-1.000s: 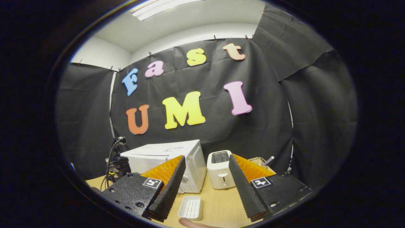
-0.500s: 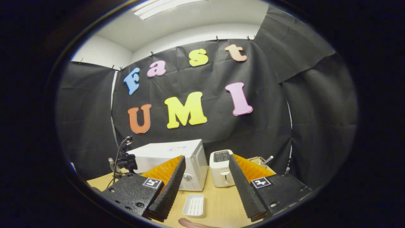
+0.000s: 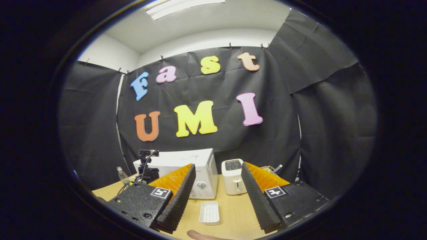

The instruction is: Open the microwave oven with the left hand, put the food in, and close the microwave oven.

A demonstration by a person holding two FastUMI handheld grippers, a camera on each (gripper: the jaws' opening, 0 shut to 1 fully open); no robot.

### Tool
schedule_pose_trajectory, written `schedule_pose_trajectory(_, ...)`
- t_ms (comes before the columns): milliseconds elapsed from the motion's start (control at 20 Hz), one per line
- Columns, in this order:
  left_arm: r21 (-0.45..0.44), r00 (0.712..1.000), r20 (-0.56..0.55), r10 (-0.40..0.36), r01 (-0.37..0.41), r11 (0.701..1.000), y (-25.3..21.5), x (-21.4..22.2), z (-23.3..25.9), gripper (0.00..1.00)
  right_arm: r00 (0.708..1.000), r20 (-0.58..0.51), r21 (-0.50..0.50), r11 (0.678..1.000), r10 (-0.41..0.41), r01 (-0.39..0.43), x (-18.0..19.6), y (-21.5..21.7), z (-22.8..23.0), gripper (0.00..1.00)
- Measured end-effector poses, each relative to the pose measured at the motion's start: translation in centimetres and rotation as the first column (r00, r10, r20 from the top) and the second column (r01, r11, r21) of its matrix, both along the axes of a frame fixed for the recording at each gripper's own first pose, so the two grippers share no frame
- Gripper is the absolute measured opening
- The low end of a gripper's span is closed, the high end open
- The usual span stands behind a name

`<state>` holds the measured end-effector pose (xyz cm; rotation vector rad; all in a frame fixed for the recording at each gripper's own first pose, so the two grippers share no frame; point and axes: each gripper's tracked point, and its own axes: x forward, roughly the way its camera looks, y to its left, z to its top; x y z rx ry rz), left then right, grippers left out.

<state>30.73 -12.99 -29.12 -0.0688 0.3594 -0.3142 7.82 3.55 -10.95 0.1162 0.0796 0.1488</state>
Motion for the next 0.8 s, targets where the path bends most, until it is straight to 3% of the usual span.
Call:
schedule_pose_trajectory(50, -0.014, 1.000, 0.009, 0.004, -0.004, 1.000, 0.4, -1.2, 1.0, 0.14, 1.000, -0.005, -0.006, 1.000, -0.008, 0.008, -0.3, 0.0, 0.0, 0.88)
schedule_pose_trajectory(150, -0.056, 0.999, 0.043, 0.000, 0.002, 0.998, 0.8, -3.5, 3.5, 0.64, 1.000, -0.011, -0.017, 1.000, -0.013, 0.013, -0.9, 0.0, 0.1, 0.88)
schedule_pose_trajectory(200, -0.063, 0.998, 0.050, 0.023, -0.020, 0.998, 1.6, -4.9, 4.6, 0.96, 1.000, -0.012, -0.023, 1.000, -0.012, 0.012, -1.4, 0.2, 0.3, 0.88)
schedule_pose_trajectory(350, -0.035, 0.990, 0.110, 0.085, -0.081, 0.996, 4.1, -7.9, 8.1, 0.93, 1.000, 0.006, -0.023, 1.000, -0.010, 0.010, -2.4, 0.3, 1.0, 0.88)
schedule_pose_trajectory(800, -0.047, 0.970, 0.208, 0.129, -0.122, 0.991, 8.2, -19.1, 16.9, 0.93, 0.997, 0.064, -0.032, 0.998, -0.044, 0.047, -5.5, -1.6, 3.5, 0.88)
